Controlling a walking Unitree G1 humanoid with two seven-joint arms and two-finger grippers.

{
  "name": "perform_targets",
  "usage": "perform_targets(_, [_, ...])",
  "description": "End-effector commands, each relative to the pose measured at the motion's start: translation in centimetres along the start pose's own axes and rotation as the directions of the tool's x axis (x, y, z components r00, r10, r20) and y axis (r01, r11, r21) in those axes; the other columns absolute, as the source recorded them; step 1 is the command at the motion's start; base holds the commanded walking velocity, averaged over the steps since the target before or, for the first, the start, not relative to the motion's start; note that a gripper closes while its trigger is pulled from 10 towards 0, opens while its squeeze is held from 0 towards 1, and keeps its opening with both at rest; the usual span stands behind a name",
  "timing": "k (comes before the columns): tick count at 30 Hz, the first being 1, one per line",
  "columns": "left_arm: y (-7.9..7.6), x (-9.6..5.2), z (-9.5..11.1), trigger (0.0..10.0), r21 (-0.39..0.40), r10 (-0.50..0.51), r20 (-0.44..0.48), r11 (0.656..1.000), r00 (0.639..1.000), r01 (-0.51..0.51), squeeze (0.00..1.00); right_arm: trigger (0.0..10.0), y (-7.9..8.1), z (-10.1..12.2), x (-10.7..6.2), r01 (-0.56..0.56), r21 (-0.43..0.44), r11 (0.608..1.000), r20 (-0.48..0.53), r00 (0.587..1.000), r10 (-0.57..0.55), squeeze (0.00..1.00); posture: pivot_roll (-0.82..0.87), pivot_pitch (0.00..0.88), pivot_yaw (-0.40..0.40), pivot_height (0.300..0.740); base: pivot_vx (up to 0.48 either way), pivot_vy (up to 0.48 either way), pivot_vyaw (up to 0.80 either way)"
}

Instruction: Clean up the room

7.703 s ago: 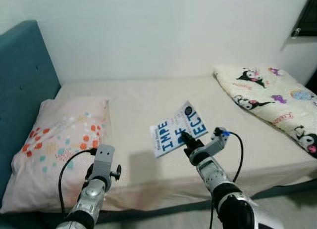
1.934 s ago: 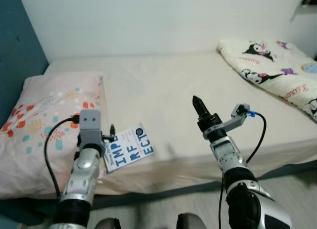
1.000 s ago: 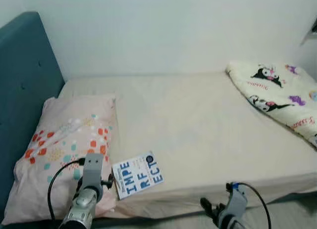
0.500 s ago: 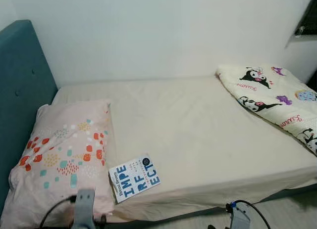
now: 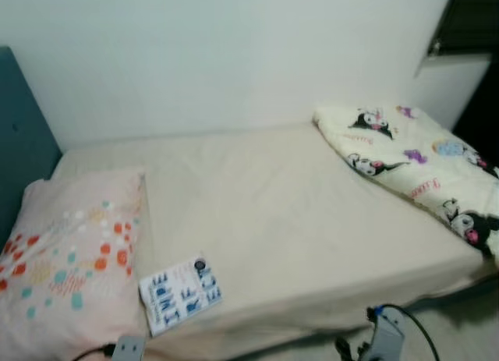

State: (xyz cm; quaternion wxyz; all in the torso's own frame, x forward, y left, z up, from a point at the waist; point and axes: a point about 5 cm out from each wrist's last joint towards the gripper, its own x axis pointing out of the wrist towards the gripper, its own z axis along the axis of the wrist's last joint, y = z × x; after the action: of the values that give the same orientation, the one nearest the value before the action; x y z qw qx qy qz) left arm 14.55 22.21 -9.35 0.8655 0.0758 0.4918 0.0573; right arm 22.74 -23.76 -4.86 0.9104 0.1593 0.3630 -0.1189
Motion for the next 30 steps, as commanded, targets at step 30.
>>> perform_targets(30, [-0.5, 0.2, 0.6, 10.0, 0.062, -0.047, -0.003, 0.997, 0.999, 0.047, 0.0, 10.0, 2.0, 0.8, 0.4, -0.069, -0.001, 0.998, 0.042, 0.997, 0.069, 0.0, -0.04, 0.0, -0.009, 0.74, 0.0, -0.176, 0.13])
